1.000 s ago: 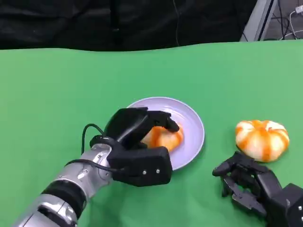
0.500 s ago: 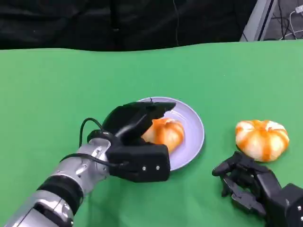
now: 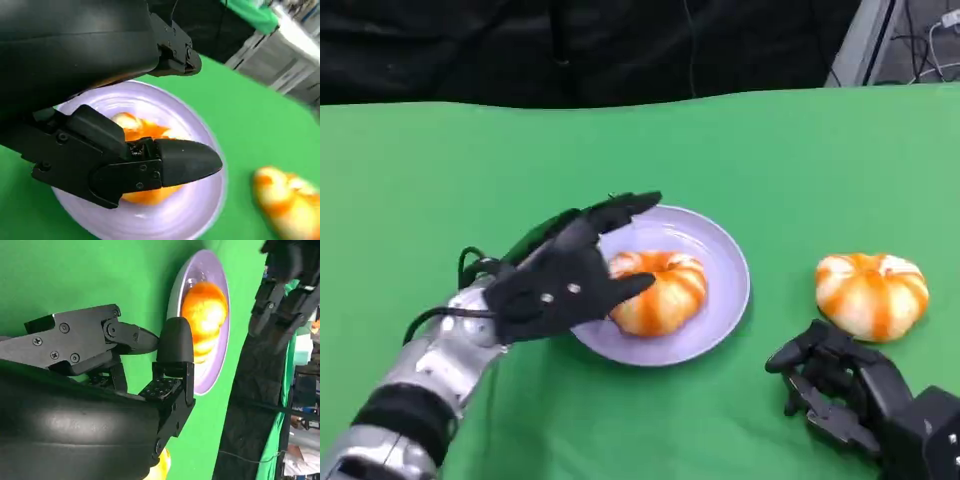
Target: Grasp the bread from the table and place it into the plate.
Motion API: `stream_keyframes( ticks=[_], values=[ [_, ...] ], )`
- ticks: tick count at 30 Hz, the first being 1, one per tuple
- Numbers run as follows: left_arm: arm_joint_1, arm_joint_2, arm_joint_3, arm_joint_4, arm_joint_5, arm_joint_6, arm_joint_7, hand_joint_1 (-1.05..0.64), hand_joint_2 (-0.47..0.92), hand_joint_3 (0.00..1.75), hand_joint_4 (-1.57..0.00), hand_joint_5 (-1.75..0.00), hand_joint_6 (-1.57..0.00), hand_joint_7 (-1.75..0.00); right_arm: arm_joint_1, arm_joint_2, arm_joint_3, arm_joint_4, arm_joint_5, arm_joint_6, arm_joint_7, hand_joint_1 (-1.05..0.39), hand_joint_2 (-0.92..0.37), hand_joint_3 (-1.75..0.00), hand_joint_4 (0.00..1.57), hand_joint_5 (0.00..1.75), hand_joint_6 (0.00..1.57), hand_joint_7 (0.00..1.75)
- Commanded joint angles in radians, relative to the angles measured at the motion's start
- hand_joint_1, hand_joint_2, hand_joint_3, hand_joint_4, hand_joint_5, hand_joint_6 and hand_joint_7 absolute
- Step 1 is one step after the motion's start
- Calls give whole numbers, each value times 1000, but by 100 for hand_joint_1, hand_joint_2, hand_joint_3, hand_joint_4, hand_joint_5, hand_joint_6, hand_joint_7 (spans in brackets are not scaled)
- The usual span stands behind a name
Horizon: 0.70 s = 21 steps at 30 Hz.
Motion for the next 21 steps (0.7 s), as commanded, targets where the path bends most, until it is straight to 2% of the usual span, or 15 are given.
stream_keyframes(
  ticks=[1,4,10,21],
  values=[
    [69,20,92,-75,-141,-57,-95,-91,92,76,-16,-5,-23,-2,11,-21,-3,13,-4,4,-3,-25,-92,-50,62,175,68,121],
    [116,4,161,-113,-267,-68,-174,-85,92,70,-23,-4,-28,-2,5,-21,-9,17,4,11,2,-24,-92,-50,62,175,68,121],
    [176,-1,290,-134,-489,-37,-357,-88,92,63,-25,-2,-28,-1,4,-23,-9,21,-5,10,-11,-24,-92,-50,63,174,69,120],
    [279,-23,442,-164,-659,36,-482,-85,92,52,-42,-4,-41,-3,1,-26,-15,30,3,2,2,-23,-92,-50,62,175,68,121]
  ],
)
